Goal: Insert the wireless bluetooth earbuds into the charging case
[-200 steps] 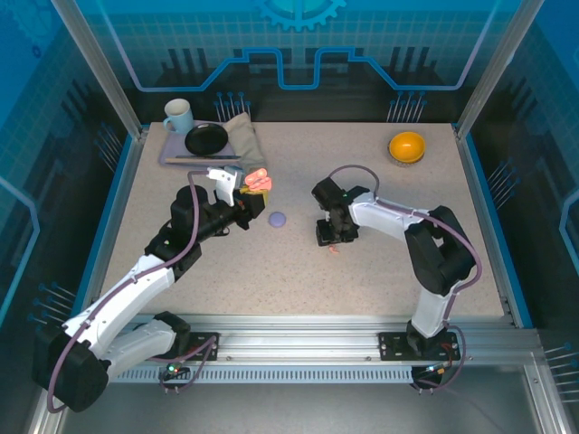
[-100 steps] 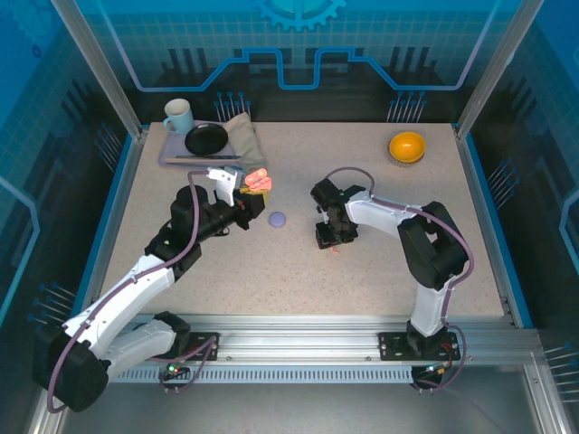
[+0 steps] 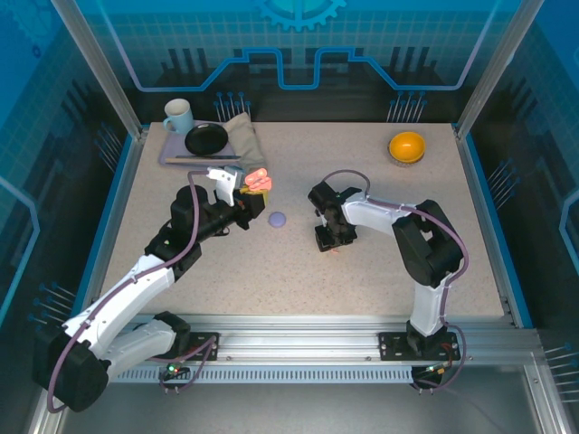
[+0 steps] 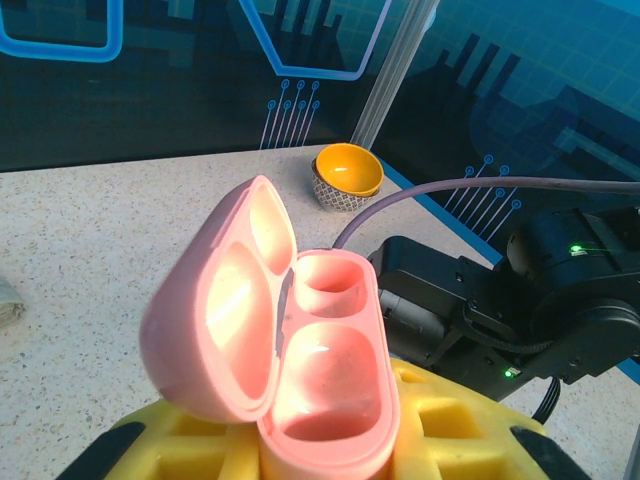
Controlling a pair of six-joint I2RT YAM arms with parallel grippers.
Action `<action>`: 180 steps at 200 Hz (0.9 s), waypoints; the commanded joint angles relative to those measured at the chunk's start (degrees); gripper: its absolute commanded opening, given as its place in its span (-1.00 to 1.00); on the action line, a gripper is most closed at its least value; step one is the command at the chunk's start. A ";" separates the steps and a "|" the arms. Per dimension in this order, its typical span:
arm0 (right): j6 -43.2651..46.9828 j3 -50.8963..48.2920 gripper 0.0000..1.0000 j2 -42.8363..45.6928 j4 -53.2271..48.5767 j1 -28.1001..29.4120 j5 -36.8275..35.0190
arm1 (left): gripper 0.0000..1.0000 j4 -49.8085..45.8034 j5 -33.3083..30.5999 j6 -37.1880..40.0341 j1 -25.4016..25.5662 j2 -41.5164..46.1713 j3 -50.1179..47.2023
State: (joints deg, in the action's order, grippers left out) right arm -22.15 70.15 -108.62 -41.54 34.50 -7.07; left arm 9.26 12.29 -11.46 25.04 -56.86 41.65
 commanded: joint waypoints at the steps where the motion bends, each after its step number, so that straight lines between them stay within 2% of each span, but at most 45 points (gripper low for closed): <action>1: 1.50 0.34 -0.14 -1.57 -1.70 0.56 -0.77 | -1.00 1.36 0.02 1.09 0.50 0.00 1.81; 61: 1.76 0.34 -0.29 -1.36 -2.09 1.09 -0.66 | -1.00 1.64 0.07 1.18 0.44 -0.18 1.78; 180: 0.99 0.32 -0.30 -0.98 -3.94 2.68 -3.07 | -1.00 2.04 0.32 0.78 0.49 -0.46 1.89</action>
State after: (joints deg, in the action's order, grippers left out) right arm -21.34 70.24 -108.66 -41.74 36.14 -9.45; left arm 9.28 12.29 -11.46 25.04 -57.34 41.65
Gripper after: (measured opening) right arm 0.356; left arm 0.220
